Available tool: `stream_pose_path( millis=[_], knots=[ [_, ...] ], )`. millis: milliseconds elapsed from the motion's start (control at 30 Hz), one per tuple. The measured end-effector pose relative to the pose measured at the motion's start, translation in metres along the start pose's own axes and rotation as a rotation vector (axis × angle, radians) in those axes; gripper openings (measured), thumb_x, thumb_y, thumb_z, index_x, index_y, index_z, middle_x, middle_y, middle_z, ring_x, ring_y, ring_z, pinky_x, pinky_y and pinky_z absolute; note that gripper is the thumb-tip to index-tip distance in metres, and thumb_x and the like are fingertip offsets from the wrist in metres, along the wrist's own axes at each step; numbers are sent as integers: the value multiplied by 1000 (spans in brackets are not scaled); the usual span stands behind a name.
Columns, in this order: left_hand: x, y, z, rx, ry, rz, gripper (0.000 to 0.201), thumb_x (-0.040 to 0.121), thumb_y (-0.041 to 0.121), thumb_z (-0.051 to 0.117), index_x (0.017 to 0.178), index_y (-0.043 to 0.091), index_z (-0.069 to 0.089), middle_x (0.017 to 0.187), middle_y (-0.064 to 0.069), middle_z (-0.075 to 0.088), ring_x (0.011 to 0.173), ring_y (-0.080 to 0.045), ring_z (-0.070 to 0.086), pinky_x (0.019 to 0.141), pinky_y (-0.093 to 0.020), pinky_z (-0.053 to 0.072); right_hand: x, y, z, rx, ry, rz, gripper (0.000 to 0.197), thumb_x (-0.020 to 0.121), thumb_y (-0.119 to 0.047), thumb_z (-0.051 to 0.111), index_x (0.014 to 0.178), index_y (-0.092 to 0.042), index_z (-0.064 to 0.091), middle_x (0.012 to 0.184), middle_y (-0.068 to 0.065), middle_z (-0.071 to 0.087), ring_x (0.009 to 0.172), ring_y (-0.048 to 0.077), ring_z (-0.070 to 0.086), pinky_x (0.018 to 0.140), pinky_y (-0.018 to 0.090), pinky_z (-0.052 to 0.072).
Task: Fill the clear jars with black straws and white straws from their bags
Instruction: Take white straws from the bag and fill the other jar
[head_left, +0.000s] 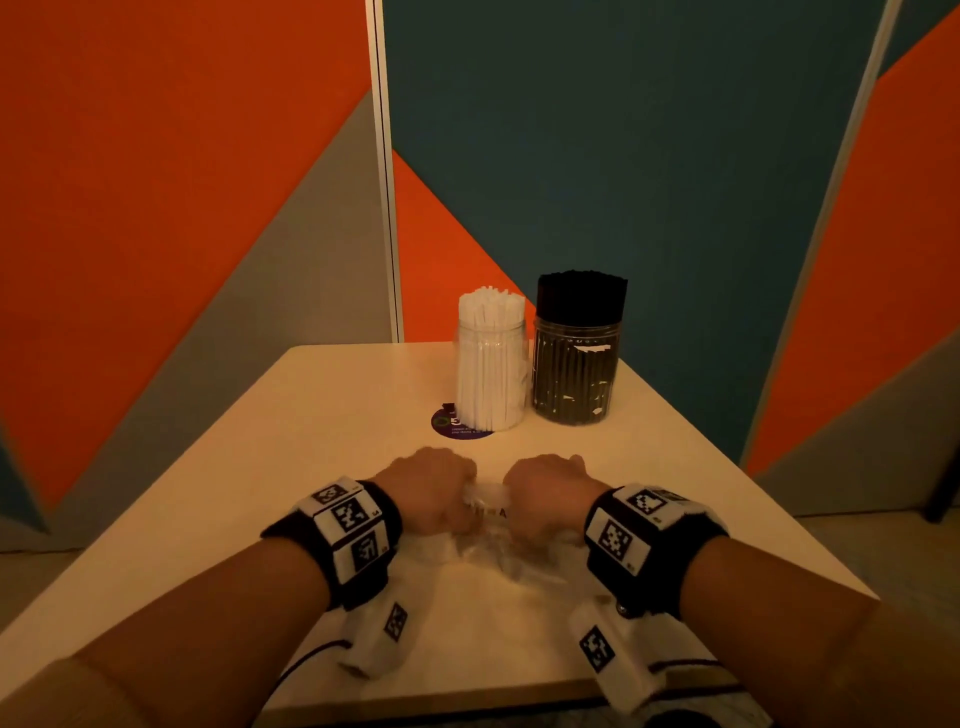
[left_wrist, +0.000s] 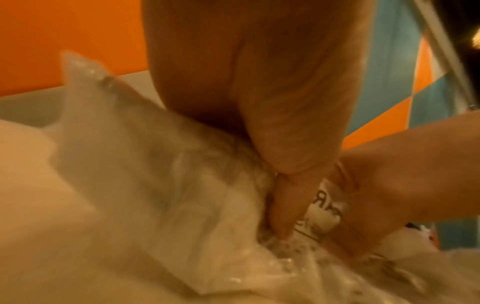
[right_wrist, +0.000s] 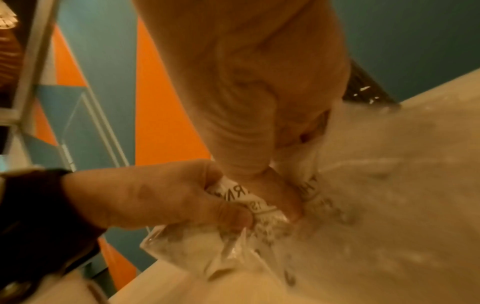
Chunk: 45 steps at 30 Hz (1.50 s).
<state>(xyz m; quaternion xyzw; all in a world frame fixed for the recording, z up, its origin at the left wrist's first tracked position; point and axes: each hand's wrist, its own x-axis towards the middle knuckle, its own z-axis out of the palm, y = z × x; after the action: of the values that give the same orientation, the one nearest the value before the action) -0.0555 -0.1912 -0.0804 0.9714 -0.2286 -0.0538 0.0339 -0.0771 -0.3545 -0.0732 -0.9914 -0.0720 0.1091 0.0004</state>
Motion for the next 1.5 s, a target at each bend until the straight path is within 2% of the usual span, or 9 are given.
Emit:
stream_pose_path(
  millis=[233, 367, 500, 667, 867, 1033, 1267, 1367, 1500],
  knots=[
    [-22, 23, -29, 3, 800, -153, 26, 85, 39, 59, 93, 20, 43, 88, -4, 55, 75, -27, 56, 54, -33, 32, -6, -24, -25, 717, 646, 44, 17, 91, -25, 56, 100, -21, 42, 94, 1, 62, 87, 28, 63, 67, 38, 50],
    [-42, 23, -35, -353, 922, -204, 16, 85, 29, 55, 98, 22, 48, 95, -2, 53, 75, -22, 50, 60, -34, 37, -15, -45, -29, 1404, 435, -54, 29, 85, -12, 63, 106, -25, 48, 98, 9, 69, 79, 23, 72, 64, 42, 63],
    [-76, 27, -18, -520, 857, -1, 60, 79, 26, 57, 137, 28, 43, 121, 3, 44, 111, -16, 47, 94, -31, 44, -33, -57, -35, 1819, 187, -262, 39, 76, 4, 60, 116, 1, 61, 91, 14, 70, 80, 24, 70, 62, 30, 56],
    [-124, 8, 2, -304, 1024, -50, 56, 77, 12, 63, 127, 29, 44, 113, 3, 43, 102, -18, 44, 85, -33, 43, -63, -95, -16, 1804, -48, -487, 22, 94, -1, 49, 95, -7, 70, 81, 8, 70, 72, 13, 68, 63, 24, 55],
    [-215, -43, 56, -350, 972, -168, 49, 81, 11, 66, 117, 28, 39, 107, 17, 35, 100, -13, 48, 71, -19, 36, -87, -158, 27, 1393, -132, -505, 25, 96, -20, 65, 120, -19, 60, 101, 1, 77, 97, 16, 72, 90, 44, 53],
    [-308, -82, 116, -337, 1112, -274, 44, 81, 24, 63, 117, 35, 41, 110, 24, 35, 92, 4, 42, 77, 0, 33, -107, -221, 59, 1091, -119, -743, 21, 79, -33, 81, 100, -30, 77, 75, -13, 68, 75, -1, 63, 74, 17, 51],
    [-392, -143, 281, -497, 549, -604, 41, 86, 28, 61, 103, 51, 32, 101, 26, 46, 82, 2, 52, 63, -14, 37, -84, -272, 104, 68, 110, -1028, 68, 93, -48, 64, 153, -42, 33, 164, -2, 19, 151, 16, 10, 121, 38, 11],
    [-387, -160, 358, -467, 249, -646, 36, 88, 25, 57, 115, 42, 39, 118, 8, 55, 99, -13, 56, 80, -27, 46, -71, -281, 125, -178, 162, -1012, 76, 96, -54, 53, 159, -42, 13, 169, -1, -10, 154, 22, -11, 123, 43, -5],
    [-374, -181, 443, -349, -112, -748, 62, 89, 37, 58, 145, 25, 34, 141, 1, 47, 122, -21, 53, 100, -39, 44, -65, -280, 132, -208, 224, -1059, 77, 94, -56, 54, 159, -37, 18, 169, 5, -6, 155, 26, -6, 124, 43, -1]
  ],
)
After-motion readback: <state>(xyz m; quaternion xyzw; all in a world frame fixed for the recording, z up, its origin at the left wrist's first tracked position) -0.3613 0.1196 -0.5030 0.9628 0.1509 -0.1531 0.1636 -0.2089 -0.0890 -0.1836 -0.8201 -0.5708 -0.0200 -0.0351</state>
